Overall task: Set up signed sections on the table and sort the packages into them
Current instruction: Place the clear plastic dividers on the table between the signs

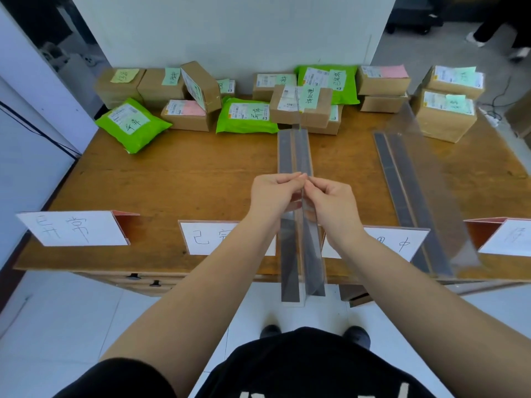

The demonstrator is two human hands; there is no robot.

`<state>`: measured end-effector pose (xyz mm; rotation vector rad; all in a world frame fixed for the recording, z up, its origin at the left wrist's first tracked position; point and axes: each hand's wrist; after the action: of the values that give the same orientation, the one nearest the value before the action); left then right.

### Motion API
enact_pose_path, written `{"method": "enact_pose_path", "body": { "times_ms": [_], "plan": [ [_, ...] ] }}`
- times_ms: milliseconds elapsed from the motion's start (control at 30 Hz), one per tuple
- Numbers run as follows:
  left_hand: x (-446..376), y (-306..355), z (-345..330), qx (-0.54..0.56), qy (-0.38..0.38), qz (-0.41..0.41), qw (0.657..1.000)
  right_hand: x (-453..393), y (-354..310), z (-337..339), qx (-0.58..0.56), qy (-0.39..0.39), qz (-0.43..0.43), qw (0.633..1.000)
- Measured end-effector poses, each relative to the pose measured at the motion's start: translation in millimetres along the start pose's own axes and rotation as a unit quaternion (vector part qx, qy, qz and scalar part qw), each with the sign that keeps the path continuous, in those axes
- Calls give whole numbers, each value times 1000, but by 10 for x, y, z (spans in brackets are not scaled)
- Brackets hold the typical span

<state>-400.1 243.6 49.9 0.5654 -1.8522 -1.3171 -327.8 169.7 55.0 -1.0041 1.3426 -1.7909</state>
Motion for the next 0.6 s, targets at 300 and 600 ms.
{"method": "enact_pose_path", "body": {
  "times_ms": [300, 600],
  "plan": [
    [-103, -65, -73, 17, 9, 79, 997, -96, 182, 100, -25, -37, -53, 998],
    [-353, -205, -27, 29, 13, 144, 989, -283, 422, 136, -29, -117, -109, 987]
  ]
}}
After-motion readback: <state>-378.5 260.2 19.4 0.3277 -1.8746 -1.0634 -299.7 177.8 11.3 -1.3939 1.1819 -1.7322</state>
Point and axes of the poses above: each hand's wrist, its own x-axis away from the middle knuckle, its own z-axis out of the back of the hand, y = z × x, and after that the axes turned 11 degrees about -y, right-handed
